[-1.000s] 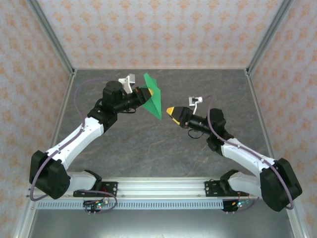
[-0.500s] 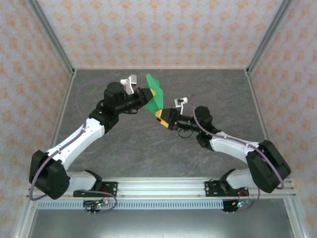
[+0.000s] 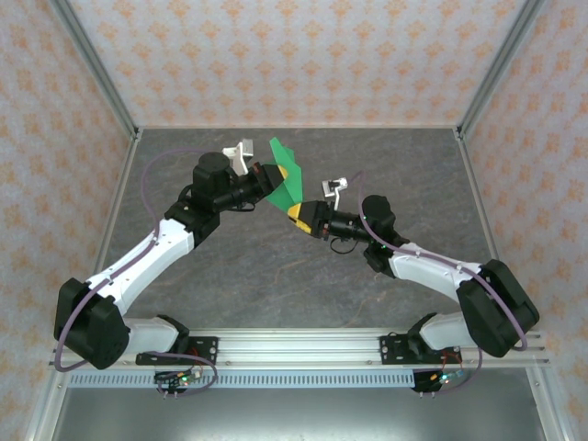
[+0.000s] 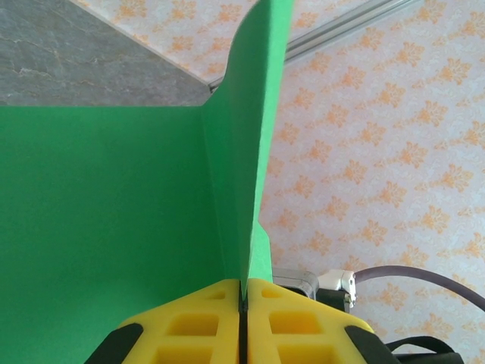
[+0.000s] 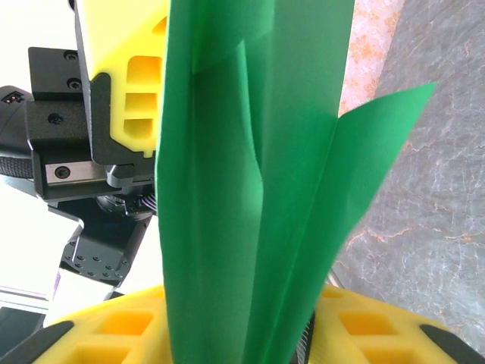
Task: Fold a paper plane with a square sheet of paper (fold left side to right side)
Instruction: Turn over the paper at the center of the table.
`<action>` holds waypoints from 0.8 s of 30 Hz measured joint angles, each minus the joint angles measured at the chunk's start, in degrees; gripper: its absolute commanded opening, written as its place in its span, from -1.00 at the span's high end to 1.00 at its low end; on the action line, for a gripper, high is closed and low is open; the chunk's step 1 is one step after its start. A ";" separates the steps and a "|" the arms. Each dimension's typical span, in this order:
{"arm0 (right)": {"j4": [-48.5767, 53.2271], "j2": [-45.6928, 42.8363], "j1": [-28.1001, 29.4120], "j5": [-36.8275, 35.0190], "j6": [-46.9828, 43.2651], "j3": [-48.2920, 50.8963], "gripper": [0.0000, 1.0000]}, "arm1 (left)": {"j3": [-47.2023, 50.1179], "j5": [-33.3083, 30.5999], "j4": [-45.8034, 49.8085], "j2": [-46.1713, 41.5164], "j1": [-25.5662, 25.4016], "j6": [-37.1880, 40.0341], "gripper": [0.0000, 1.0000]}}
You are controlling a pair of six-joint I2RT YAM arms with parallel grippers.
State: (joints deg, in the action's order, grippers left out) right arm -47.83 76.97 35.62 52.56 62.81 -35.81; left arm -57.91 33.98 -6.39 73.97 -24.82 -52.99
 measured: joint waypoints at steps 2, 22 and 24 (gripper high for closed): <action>0.90 0.00 0.00 0.00 -0.50 0.00 0.29 | 0.00 0.00 0.17 0.02 0.00 0.35 0.80; 6.56 -0.96 0.02 0.02 -4.09 -0.22 0.65 | 0.35 0.00 1.95 0.44 0.00 1.01 0.77; 7.23 -0.96 0.02 0.02 -4.42 -0.33 0.66 | 0.35 0.00 2.08 0.44 0.00 1.16 0.63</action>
State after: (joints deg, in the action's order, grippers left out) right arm -40.60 76.01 35.64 52.58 58.39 -36.14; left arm -57.56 33.98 -4.32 74.41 -24.82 -51.83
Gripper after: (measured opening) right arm 0.176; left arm 0.131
